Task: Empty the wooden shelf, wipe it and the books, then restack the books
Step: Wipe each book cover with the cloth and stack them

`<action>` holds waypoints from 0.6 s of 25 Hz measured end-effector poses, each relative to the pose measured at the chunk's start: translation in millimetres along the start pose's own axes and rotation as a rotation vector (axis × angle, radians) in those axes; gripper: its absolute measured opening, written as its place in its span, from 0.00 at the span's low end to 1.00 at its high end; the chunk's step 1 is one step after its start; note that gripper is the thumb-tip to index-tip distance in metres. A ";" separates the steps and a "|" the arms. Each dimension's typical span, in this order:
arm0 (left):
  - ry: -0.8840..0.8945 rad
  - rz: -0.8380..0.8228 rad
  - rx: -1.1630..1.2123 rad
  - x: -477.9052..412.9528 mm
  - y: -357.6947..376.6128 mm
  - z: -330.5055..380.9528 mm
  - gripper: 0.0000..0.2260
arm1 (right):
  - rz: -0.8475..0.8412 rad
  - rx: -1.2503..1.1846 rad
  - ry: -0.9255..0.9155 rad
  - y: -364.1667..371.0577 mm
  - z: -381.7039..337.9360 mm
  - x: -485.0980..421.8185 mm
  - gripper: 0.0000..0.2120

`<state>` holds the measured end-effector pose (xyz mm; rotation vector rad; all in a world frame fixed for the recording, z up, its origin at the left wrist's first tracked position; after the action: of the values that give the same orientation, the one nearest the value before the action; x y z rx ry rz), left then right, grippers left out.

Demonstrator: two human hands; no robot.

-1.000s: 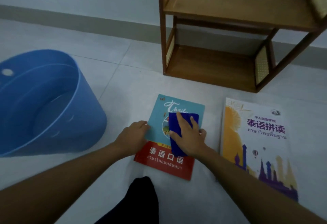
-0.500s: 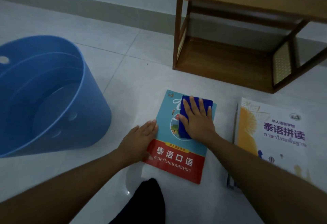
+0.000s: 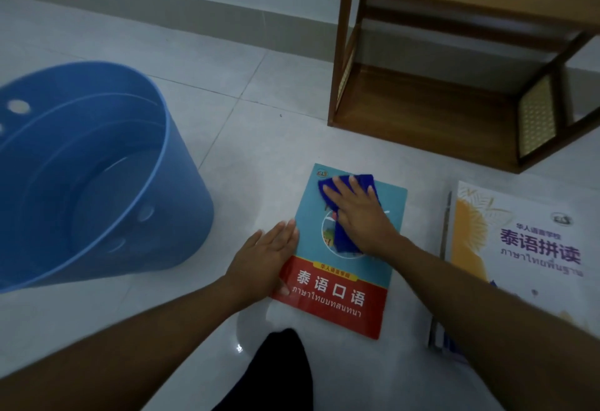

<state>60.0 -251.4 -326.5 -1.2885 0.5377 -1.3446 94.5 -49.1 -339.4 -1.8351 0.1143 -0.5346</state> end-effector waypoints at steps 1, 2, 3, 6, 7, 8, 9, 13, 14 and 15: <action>-0.002 0.009 -0.002 0.2 -0.1 0.2 0.43 | 0.010 -0.027 0.101 0.0 -11.2 -7.7 0.28; -0.007 0.015 -0.004 0.2 -0.8 0.2 0.44 | 0.022 -0.028 0.120 2.8 -25.6 -10.8 0.29; -0.011 0.016 -0.007 0.1 -1.3 -0.3 0.44 | 0.020 -0.020 0.080 6.9 -39.0 -8.8 0.29; -0.030 0.004 -0.014 0.9 -0.5 -1.9 0.45 | -0.005 0.036 -0.165 6.7 -38.2 -0.5 0.28; -0.037 0.008 -0.018 1.0 -0.1 -3.0 0.44 | -0.001 0.052 -0.213 2.6 -29.6 -5.0 0.27; -0.041 0.007 -0.023 0.8 0.2 -2.9 0.44 | 0.007 0.069 -0.209 -0.4 -20.8 -11.3 0.26; -0.045 0.006 -0.029 0.6 0.7 -2.8 0.44 | 0.012 0.062 -0.150 -2.2 -13.0 -19.6 0.26; -0.061 0.007 -0.025 -0.5 0.5 -2.2 0.44 | 0.024 -0.063 0.183 0.9 -22.9 -32.3 0.27; -0.062 0.008 -0.032 -0.2 0.1 -2.9 0.44 | 0.031 -0.065 0.186 5.3 -31.1 -27.1 0.28; -0.062 0.007 -0.037 0.3 0.0 -3.3 0.45 | 0.031 -0.050 0.146 10.3 -35.8 -18.8 0.27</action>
<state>57.2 -252.8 -327.3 -1.3533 0.5258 -1.2901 64.9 -77.6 -346.3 -1.8390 0.2559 -0.6485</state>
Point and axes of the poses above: each hand's wrist, its own x-axis away from the middle knuckle, its own y-axis out of the palm, z = x × y, the point moved 4 cm from there along -x, towards the middle knuckle, and after that the axes turned 12 degrees about y, right-handed, at the moved point
